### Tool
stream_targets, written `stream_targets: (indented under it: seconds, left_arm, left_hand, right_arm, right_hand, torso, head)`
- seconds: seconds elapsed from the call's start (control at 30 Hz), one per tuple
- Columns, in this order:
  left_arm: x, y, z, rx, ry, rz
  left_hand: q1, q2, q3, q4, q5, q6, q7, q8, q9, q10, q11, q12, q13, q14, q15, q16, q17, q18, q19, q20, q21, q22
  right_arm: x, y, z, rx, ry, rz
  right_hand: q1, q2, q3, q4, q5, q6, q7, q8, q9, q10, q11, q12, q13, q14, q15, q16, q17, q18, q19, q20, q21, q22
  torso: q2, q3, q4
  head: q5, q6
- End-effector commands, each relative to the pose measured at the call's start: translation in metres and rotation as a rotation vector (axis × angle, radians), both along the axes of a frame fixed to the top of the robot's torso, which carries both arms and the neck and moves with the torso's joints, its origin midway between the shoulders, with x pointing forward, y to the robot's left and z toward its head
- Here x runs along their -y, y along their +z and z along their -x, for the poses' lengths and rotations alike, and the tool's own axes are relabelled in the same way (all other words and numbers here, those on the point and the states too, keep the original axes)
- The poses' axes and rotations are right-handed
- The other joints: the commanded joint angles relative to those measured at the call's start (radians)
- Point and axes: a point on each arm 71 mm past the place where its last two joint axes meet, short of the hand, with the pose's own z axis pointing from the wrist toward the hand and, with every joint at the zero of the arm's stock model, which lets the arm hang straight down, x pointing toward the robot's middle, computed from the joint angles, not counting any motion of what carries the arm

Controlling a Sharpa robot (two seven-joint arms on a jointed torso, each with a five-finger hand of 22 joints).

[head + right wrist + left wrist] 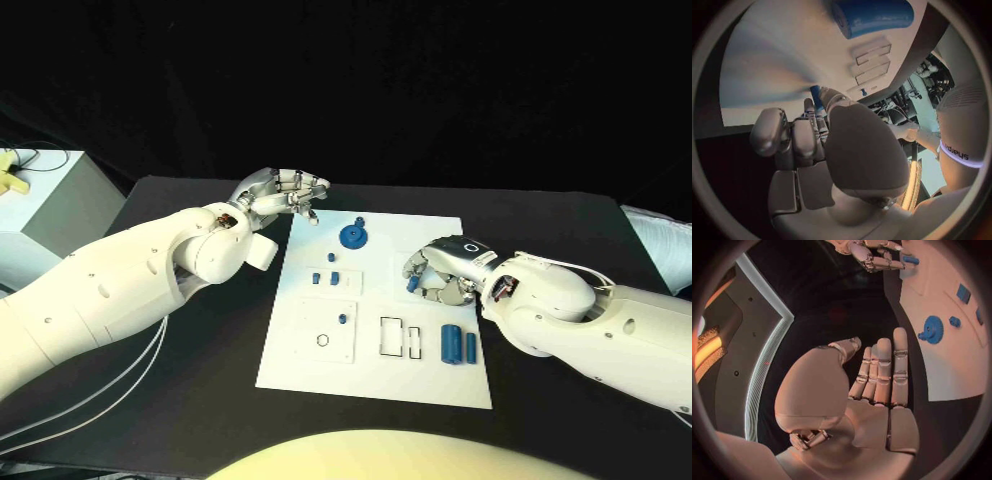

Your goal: Assemble the parts on the task board

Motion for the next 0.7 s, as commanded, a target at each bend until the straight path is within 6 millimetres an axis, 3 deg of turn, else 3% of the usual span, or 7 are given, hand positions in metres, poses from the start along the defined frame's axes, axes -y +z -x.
stream_targets:
  seconds: [0.03,0.3,0.37,0.47,0.7]
  left_arm:
    - [0.0015,0.0007,0.0003,0.002,-0.009,0.011]
    - [0.0014,0.0006,0.0004,0.000,-0.010,0.009]
    - [0.0014,0.0005,0.0004,-0.001,-0.010,0.009]
    - [0.0014,0.0004,0.0004,-0.002,-0.010,0.008]
    - [0.0012,0.0001,0.0004,-0.005,-0.010,0.005]
  left_hand:
    - [0.005,0.003,0.001,0.006,0.002,-0.006,0.014,0.003,-0.001,-0.008,0.001,0.002,-0.002,-0.006,0.002,-0.006,-0.001,0.015,0.000,0.004,-0.007,-0.002]
    - [0.006,0.004,0.001,0.008,0.002,-0.006,0.014,0.005,-0.002,-0.008,0.001,0.002,-0.002,-0.007,0.002,-0.007,-0.001,0.015,0.001,0.004,-0.008,-0.003]
    - [0.006,0.004,0.001,0.008,0.002,-0.006,0.014,0.005,-0.002,-0.008,0.001,0.002,-0.002,-0.007,0.002,-0.007,-0.001,0.015,0.001,0.004,-0.008,-0.003]
    - [0.006,0.004,0.001,0.008,0.002,-0.006,0.014,0.005,-0.002,-0.008,0.001,0.002,-0.002,-0.007,0.002,-0.007,-0.001,0.015,0.001,0.004,-0.008,-0.003]
    - [0.006,0.005,0.001,0.008,0.002,-0.006,0.014,0.006,-0.002,-0.009,0.001,0.003,-0.002,-0.007,0.002,-0.007,-0.001,0.015,0.001,0.004,-0.009,-0.003]
  right_arm:
    - [-0.0021,-0.0013,0.0017,-0.006,0.009,0.021]
    - [-0.0041,-0.0004,0.0035,-0.005,0.011,0.009]
    - [-0.0043,0.0003,0.0037,-0.002,0.008,0.000]
    - [-0.0047,0.0009,0.0043,-0.004,0.003,-0.015]
    - [-0.0036,0.0024,0.0039,-0.007,-0.030,-0.047]
  right_hand:
    - [-0.005,-0.009,0.027,-0.002,-0.006,0.018,-0.003,0.008,0.001,0.018,-0.001,-0.009,0.001,0.012,-0.003,0.010,0.010,-0.010,0.011,-0.001,0.020,0.017]
    - [-0.027,-0.016,0.093,-0.009,-0.010,0.053,-0.012,0.026,0.011,0.078,-0.013,-0.024,0.006,0.018,-0.011,0.029,0.033,-0.021,0.025,-0.008,0.077,0.067]
    - [-0.034,-0.003,0.114,-0.013,-0.016,0.069,-0.017,0.036,0.018,0.103,-0.019,-0.027,0.010,0.019,-0.016,0.034,0.038,-0.025,0.030,-0.011,0.100,0.086]
    - [-0.042,0.010,0.152,-0.027,-0.070,0.081,-0.024,0.048,0.030,0.130,-0.026,-0.041,0.015,0.023,-0.022,0.045,0.051,-0.030,0.037,-0.017,0.129,0.112]
    - [-0.058,0.022,0.189,-0.052,-0.065,0.091,-0.031,0.065,0.049,0.160,-0.033,-0.057,0.024,0.024,-0.027,0.052,0.059,-0.034,0.041,-0.021,0.151,0.132]
  torso:
    - [0.000,-0.0004,0.0001]
    - [0.000,0.0001,0.0006]
    - [0.000,0.0001,0.0003]
    - [0.000,0.0002,0.0002]
    - [0.000,0.0004,0.0003]
  head:
    - [0.000,0.000]
    - [0.000,-0.002]
    - [0.000,-0.002]
    - [-0.001,-0.003]
    - [-0.001,-0.004]
